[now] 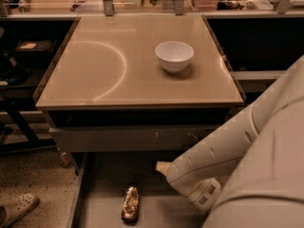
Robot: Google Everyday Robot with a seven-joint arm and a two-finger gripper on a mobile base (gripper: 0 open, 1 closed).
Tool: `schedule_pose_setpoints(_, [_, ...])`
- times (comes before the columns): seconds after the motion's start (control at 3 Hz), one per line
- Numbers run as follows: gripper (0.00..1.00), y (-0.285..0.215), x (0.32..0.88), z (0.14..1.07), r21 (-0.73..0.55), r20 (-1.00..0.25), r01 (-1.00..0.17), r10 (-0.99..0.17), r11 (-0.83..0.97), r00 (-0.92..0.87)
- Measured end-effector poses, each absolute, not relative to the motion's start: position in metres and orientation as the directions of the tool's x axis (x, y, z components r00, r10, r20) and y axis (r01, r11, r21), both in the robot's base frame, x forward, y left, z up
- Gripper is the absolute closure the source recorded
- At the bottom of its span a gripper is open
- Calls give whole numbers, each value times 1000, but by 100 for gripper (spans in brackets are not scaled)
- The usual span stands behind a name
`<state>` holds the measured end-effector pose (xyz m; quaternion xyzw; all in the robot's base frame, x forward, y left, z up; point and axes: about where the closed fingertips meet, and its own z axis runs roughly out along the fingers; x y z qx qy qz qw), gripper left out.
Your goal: Place orange can into middle drawer
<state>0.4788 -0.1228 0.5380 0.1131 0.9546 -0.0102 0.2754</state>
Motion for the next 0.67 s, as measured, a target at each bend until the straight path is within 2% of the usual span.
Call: schedule_pose_setpoints(0.67, [0,-203,426,523,-17,-460,394,343,919,-819])
